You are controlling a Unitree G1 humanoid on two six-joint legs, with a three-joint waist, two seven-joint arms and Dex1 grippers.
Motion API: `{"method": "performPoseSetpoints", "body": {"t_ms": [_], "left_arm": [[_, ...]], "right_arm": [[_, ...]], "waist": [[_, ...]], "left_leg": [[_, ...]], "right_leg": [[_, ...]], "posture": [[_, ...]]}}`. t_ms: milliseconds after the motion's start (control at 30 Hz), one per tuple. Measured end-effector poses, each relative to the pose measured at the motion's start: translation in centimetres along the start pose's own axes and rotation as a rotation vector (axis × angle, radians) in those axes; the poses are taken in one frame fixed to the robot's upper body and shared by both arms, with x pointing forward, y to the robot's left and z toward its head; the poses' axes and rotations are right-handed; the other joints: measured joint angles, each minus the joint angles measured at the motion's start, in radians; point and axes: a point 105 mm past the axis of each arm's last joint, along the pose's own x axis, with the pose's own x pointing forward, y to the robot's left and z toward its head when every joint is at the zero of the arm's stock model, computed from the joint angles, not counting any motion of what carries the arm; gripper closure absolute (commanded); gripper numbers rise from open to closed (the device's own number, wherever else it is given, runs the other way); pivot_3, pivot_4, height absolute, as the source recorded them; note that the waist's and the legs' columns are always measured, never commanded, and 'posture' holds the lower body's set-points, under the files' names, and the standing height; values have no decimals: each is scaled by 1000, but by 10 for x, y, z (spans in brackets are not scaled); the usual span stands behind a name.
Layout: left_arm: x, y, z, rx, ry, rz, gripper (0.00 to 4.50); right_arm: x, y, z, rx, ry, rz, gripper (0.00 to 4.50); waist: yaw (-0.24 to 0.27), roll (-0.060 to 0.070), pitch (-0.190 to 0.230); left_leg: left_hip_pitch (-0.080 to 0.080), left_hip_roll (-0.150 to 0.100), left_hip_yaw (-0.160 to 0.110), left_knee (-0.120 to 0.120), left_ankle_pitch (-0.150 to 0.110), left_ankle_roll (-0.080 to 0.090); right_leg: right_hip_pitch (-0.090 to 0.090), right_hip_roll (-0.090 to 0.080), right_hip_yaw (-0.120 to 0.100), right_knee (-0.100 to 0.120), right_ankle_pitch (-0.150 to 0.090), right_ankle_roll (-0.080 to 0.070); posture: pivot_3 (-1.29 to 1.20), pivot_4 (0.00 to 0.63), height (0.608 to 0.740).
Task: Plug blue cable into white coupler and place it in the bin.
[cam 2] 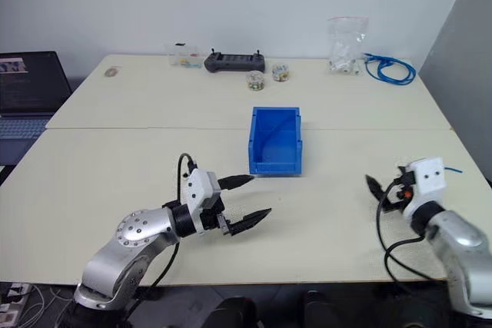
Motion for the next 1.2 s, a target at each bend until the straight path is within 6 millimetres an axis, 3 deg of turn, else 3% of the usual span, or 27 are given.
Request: {"method": "performPoseSetpoints", "body": {"t_ms": [133, 233, 533, 867, 967, 1200], "left_arm": [[6, -9, -3, 3, 23, -98, 0], [9, -12, -4, 12, 28, -128, 0], [10, -16, -5, 28, 27, -146, 0], [15, -13, -4, 26, 22, -152, 0], [16, -14, -4, 26, 22, -156, 0], [17, -15, -3, 28, 23, -160, 0]], "right_arm": [[1, -26, -1, 16, 104, -93, 13], [-1, -35, -9, 61, 194, -108, 13], [-16, -36, -34, 162, 348, -85, 13], [-18, -25, -41, 164, 376, -44, 13], [-16, -20, -48, 149, 399, -32, 497], [-13, -21, -54, 132, 416, -36, 2392]], "waist": [[0, 0, 0], [1, 0, 0], [3, 0, 0], [1, 0, 0], [1, 0, 0], [1, 0, 0]], "left_leg": [[0, 0, 0, 0, 0, 0], [-1, 0, 0, 0, 0, 0], [-1, 0, 0, 0, 0, 0], [-1, 0, 0, 0, 0, 0], [-1, 0, 0, 0, 0, 0], [-1, 0, 0, 0, 0, 0]], "right_leg": [[0, 1, 0, 0, 0, 0], [0, 1, 0, 0, 0, 0], [0, 1, 0, 0, -2, 3], [0, 1, 0, -1, -2, 4], [0, 1, 0, -1, -2, 4], [0, 1, 0, -1, -2, 4]], "posture": [[0, 150, 740], [0, 150, 740], [0, 150, 740], [0, 150, 740], [0, 150, 740], [0, 150, 740]]}}
